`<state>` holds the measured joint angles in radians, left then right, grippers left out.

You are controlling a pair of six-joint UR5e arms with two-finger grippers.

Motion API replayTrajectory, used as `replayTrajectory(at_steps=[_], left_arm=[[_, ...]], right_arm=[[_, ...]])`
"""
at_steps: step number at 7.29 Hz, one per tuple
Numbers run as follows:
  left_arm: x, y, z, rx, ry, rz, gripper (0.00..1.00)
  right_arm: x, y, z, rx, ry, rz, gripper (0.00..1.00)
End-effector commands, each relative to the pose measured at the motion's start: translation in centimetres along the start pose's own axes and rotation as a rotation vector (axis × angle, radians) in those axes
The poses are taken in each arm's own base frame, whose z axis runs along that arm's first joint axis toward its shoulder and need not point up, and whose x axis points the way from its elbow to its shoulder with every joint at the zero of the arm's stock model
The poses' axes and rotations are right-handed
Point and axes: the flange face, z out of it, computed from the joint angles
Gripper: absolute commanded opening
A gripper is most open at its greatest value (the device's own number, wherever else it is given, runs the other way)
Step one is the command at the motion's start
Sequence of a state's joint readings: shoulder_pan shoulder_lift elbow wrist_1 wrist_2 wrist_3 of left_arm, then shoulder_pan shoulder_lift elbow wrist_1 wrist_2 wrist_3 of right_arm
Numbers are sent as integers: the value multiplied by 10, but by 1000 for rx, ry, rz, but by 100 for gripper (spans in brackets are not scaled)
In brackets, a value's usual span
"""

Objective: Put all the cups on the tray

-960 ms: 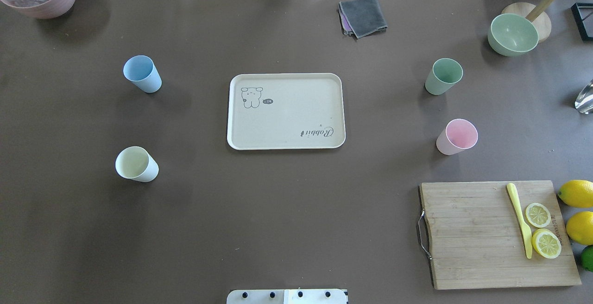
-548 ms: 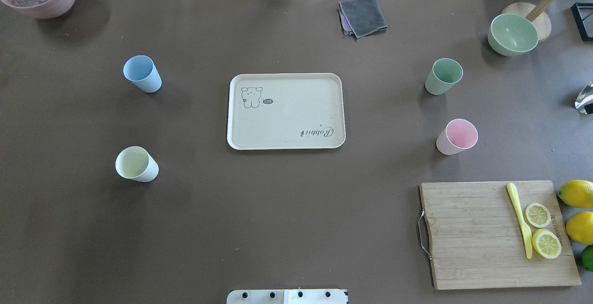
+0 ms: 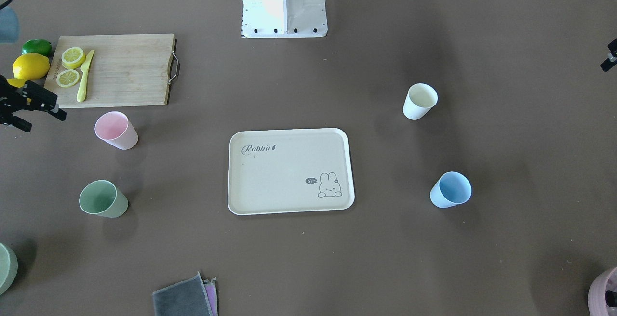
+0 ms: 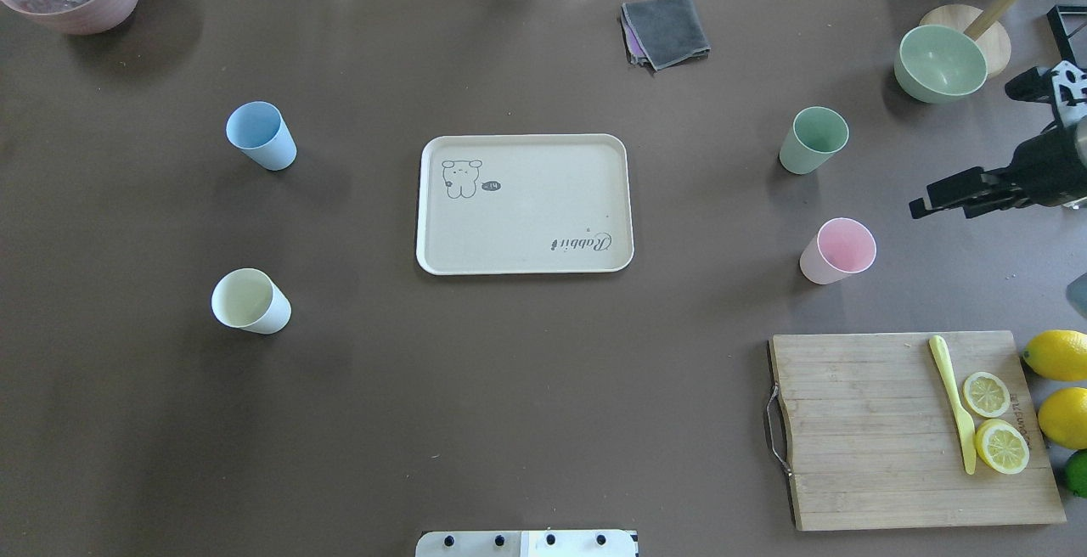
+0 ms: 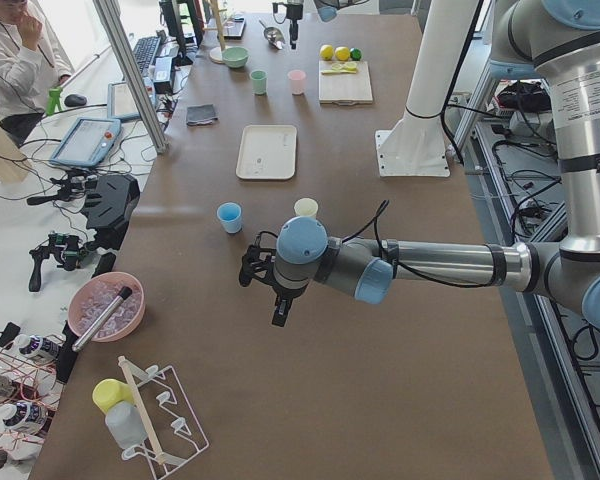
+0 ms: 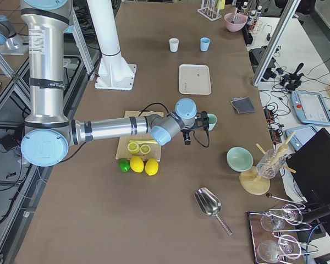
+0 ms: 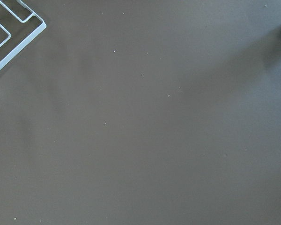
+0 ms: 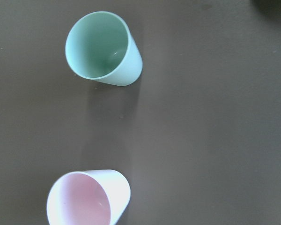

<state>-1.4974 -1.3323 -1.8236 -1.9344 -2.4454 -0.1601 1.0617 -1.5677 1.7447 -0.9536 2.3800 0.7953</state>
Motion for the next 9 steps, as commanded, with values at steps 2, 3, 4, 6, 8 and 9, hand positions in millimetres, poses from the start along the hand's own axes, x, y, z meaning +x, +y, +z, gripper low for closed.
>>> replayTrajectory(at_steps=[2, 3, 4, 6, 8, 9], left_arm=[[4, -4, -2, 10, 3, 4, 98], [5, -6, -2, 11, 4, -5, 98], [10, -12, -5, 22, 6, -46, 98], [10, -12, -6, 28, 8, -47, 98], [43, -40, 9, 12, 25, -124, 98], [73, -49, 24, -7, 19, -146, 98]], right_arm=[[-31, 10, 66, -34, 65, 7, 87], [-21, 10, 72, -44, 77, 15, 85], [-21, 11, 72, -50, 73, 22, 74], [-21, 10, 73, -57, 69, 21, 0], [-25, 12, 72, -72, 53, 24, 0], [-33, 11, 69, -81, 31, 19, 0]])
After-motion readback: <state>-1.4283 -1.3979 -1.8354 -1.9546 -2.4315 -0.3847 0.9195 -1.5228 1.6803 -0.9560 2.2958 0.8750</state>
